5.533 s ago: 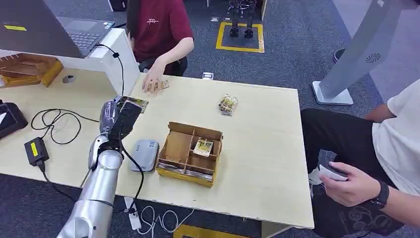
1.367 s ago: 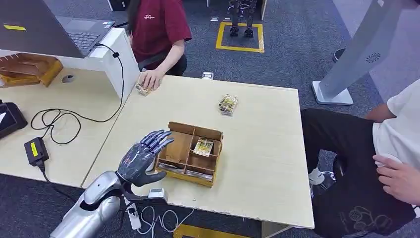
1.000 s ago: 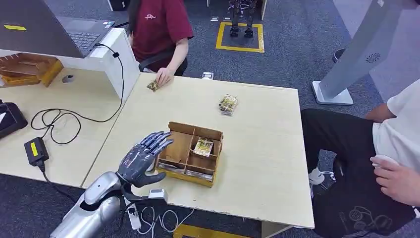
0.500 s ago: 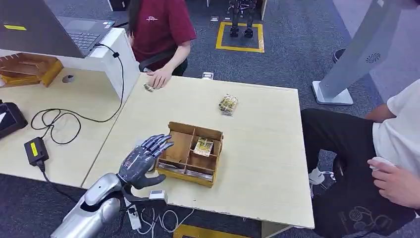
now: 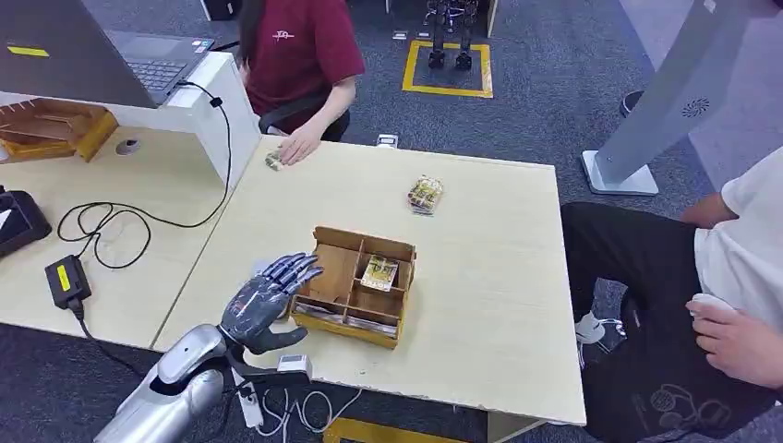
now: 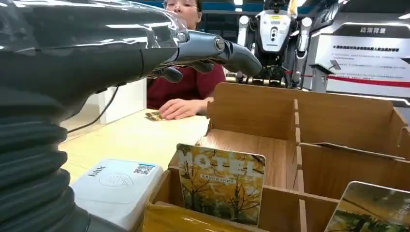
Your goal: Pass the card to the sensor for recognition and then transmit it.
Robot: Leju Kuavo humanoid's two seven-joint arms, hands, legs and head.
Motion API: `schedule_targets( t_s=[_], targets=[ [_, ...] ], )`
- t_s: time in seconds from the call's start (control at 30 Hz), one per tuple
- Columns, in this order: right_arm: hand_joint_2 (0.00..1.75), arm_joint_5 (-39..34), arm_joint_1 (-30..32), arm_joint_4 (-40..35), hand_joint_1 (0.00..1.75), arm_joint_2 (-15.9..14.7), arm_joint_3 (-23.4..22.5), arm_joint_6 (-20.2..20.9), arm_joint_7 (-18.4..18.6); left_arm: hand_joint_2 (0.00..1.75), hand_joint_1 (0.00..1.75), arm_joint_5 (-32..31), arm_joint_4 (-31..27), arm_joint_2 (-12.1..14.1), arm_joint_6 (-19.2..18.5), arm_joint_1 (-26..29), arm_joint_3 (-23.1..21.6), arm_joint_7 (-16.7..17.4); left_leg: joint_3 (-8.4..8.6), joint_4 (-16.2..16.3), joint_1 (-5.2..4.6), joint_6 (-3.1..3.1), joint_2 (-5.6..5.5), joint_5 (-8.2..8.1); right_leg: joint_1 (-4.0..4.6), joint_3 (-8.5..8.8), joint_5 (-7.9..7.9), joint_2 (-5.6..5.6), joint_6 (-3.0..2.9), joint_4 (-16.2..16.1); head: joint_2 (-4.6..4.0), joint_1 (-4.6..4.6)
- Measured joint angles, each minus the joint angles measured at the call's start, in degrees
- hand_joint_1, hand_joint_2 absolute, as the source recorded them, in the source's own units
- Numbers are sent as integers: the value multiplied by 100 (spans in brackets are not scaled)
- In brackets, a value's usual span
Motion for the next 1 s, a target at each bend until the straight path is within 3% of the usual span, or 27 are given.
schedule_targets(
  t_s=[0.27, 0.3, 0.47, 1.0],
  targets=[
    [175, 0, -1, 0, 0, 0, 0, 0, 0, 175, 0, -17, 55, -2, 0, 0, 0, 13, 0, 0, 0, 0, 0, 0, 0, 0, 0, 0, 0, 0, 0, 0],
    [175, 0, -1, 0, 0, 0, 0, 0, 0, 175, 175, -11, 59, -2, -15, 1, -2, 24, 0, 0, 0, 0, 0, 0, 0, 0, 0, 0, 0, 0, 0, 0],
    [175, -20, 1, 0, 0, -2, 0, 0, 0, 175, 175, 186, 101, 33, -247, 2, -2, 22, 0, 0, 0, 0, 0, 0, 0, 0, 0, 0, 0, 0, 0, 0],
    [175, -48, 1, 0, 0, -2, 0, 0, -18, 175, 175, 310, 116, 144, -297, 11, -7, -20, -1, 0, 0, 0, 0, 0, 0, 0, 0, 0, 0, 0, 0, 0]
  ],
)
